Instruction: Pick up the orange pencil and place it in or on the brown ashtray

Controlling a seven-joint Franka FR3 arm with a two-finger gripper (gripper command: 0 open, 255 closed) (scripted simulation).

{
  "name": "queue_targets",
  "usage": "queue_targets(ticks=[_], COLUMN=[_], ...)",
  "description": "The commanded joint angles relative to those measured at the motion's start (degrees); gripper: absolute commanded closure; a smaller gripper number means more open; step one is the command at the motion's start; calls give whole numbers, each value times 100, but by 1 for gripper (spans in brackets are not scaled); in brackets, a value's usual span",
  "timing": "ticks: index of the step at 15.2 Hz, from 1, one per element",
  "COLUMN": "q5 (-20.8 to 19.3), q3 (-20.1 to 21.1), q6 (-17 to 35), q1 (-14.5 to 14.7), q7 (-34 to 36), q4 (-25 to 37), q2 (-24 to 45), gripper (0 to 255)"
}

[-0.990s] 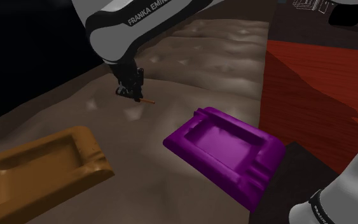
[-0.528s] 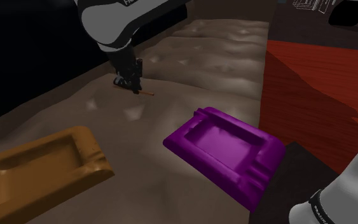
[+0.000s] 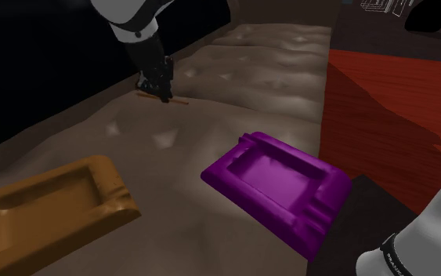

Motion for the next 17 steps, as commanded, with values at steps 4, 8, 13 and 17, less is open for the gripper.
queue_targets(ticks=[4, 8, 13, 17], q5=[38, 55, 63, 52], q3=[17, 26, 110, 268], q6=[-360, -653, -890, -1068], q1=[29, 58, 240, 590], q7=[-91, -162, 29, 493], q4=[337, 635, 797, 868], q2=[-34, -39, -58, -36], gripper=[255, 255, 255, 255])
